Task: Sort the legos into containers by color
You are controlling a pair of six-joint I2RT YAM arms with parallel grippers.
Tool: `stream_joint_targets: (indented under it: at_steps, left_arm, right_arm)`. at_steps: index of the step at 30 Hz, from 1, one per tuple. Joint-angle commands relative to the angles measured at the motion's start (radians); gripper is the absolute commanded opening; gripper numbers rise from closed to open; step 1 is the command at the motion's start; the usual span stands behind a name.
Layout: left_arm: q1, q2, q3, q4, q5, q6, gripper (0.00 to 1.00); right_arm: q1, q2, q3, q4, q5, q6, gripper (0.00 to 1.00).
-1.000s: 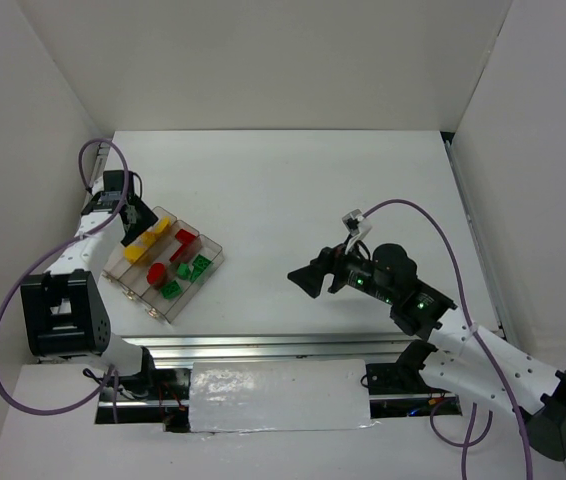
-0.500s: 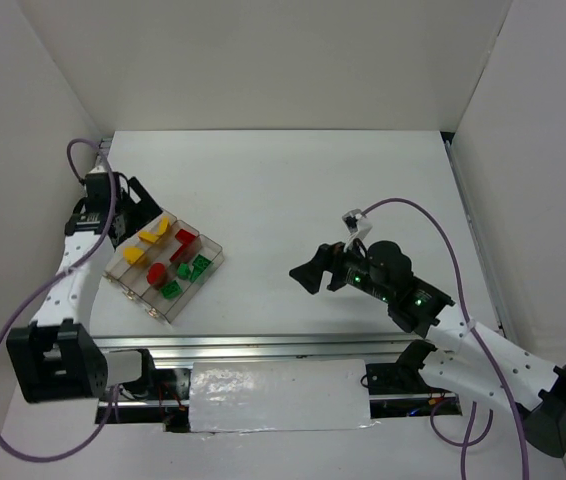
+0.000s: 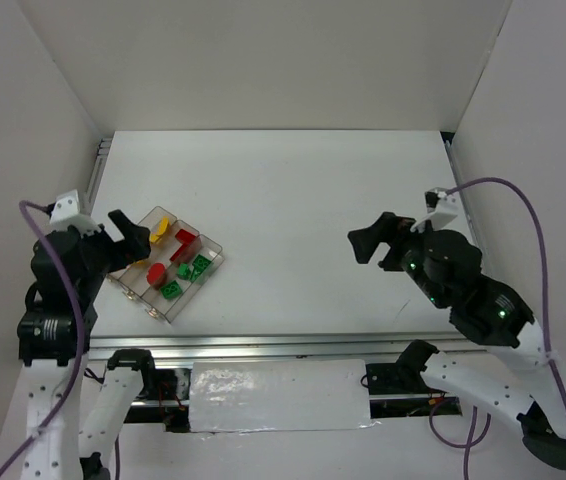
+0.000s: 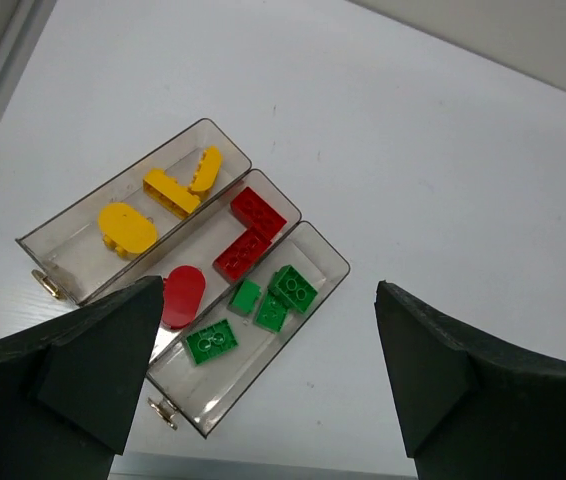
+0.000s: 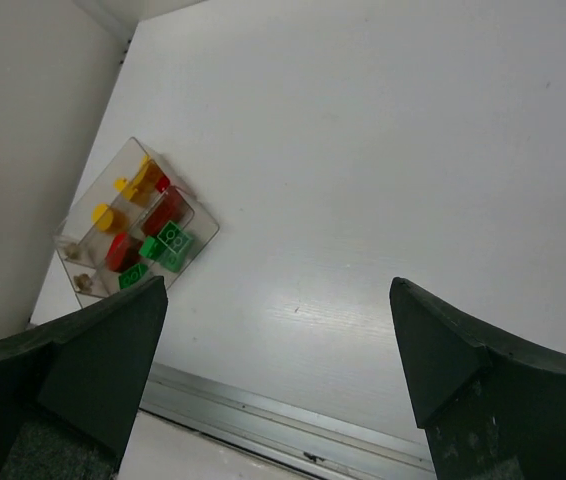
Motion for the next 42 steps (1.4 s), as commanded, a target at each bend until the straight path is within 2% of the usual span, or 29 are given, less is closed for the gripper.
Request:
stream_joint_targets:
  at_steps: [1, 6, 12, 15, 18, 22, 30, 42]
  left_arm:
    - [-0.002, -0.102, -0.019, -0.078, 0.041, 0.038, 1.0]
    - [-0.002, -0.239, -0.002, -0.209, 0.014, 0.039, 0.99]
    - [-0.005, -0.396, 0.043, -0.273, 0.023, 0.012, 1.0]
    - [-0.01, -0.402, -0.005, -0.318, -0.012, -0.002, 0.99]
    - [-0.019, -0.419, -0.001, -0.347, -0.02, -0.022, 0.99]
    - [-0.027, -0.428, 0.026, -0.376, -0.118, -0.065, 0.99]
    - [-0.027, -0.432, 0.029, -0.365, -0.121, -0.07, 1.0]
    - [-0.027, -0.441, 0.003, -0.344, -0.134, -0.065, 1.0]
  right_arm:
    - [0.009, -0.06, 0.093, -0.211, 0.092, 0.001, 1.0]
    - [0.008, -0.167, 0.155, -0.307, 0.037, -0.045, 1.0]
    - [0.008, -0.363, 0.187, -0.36, -0.053, -0.082, 1.0]
    - [0.008, -0.497, 0.166, -0.356, -0.096, -0.082, 1.0]
    - [0.008, -0.56, 0.137, -0.373, -0.127, -0.068, 1.0]
    - [0.008, -0.592, 0.104, -0.401, -0.115, -0.031, 1.0]
    - [0.008, -0.591, 0.16, -0.444, -0.093, -0.025, 1.0]
    - [0.008, -0.584, 0.114, -0.433, -0.061, -0.016, 1.0]
